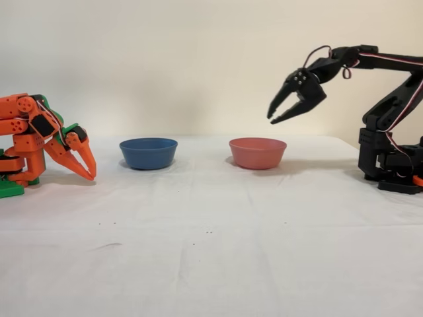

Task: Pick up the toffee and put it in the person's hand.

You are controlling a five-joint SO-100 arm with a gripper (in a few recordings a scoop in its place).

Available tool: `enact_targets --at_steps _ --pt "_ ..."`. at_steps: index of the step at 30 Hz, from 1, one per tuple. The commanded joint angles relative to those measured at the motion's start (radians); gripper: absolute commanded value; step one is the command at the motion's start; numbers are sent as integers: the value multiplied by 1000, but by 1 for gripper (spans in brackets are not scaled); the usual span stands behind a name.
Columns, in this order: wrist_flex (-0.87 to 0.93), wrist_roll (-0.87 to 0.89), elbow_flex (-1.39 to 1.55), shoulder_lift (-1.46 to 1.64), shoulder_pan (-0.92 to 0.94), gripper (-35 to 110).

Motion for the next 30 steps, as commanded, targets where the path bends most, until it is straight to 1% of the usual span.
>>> enact_targets --at_steps 1,12,21,30 --pt "51 25 72 150 -2 2" --pt "150 54 276 439 8 1" --pt "195 48 399 584 9 2" --pt "259 103 535 782 12 1"
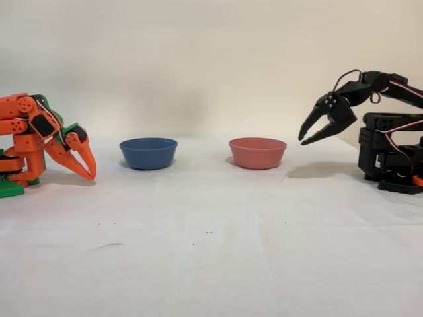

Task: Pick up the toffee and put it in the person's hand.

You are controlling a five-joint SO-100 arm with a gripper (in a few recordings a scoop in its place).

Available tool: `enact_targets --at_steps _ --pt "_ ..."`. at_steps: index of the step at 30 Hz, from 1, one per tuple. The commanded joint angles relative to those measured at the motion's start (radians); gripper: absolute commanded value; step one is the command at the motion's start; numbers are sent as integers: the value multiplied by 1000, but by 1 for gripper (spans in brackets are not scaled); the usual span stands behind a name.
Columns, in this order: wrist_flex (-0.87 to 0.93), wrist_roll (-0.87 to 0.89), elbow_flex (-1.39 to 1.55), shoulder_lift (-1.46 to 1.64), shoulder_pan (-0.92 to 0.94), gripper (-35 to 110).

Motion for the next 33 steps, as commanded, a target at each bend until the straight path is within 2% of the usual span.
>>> enact_targets --at_steps 1,33 --pt "15 29 28 57 -17 1" --pt "0 17 206 202 60 0"
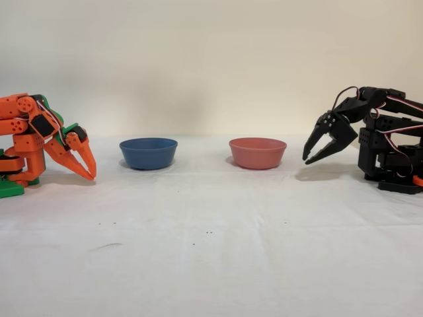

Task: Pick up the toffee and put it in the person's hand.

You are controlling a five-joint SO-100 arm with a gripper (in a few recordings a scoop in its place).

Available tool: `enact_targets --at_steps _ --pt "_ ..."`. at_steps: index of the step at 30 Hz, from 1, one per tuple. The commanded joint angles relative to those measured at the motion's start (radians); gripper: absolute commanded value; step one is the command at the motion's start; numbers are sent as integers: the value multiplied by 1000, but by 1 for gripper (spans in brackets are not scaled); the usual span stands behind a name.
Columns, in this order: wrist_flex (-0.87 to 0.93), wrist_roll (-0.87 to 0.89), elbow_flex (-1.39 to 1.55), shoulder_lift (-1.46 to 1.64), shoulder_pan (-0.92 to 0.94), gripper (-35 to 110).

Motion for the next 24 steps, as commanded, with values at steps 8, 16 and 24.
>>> enact_targets --at_steps 8,16,24 --pt "-18 6 38 71 18 0" --pt "-40 -14 97 71 18 0" --pt "-64 -67 150 71 18 1"
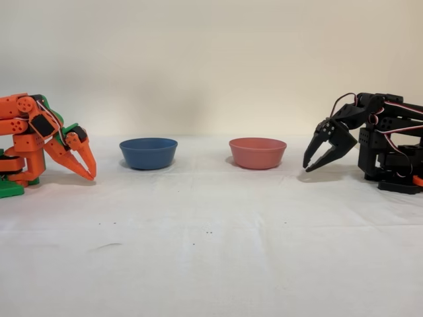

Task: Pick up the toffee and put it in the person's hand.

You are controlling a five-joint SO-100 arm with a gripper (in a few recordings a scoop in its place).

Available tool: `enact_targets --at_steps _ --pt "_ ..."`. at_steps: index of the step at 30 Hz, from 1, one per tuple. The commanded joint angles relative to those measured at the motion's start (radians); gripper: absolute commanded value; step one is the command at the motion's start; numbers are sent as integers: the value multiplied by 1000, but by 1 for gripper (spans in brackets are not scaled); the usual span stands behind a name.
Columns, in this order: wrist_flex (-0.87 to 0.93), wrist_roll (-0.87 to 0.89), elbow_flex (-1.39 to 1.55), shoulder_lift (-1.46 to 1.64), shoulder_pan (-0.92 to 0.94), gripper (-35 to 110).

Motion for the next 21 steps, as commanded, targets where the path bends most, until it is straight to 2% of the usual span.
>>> enact_targets --at_steps 1,21 --pt "-20 -14 37 71 18 1" --pt "-69 -64 98 72 21 0"
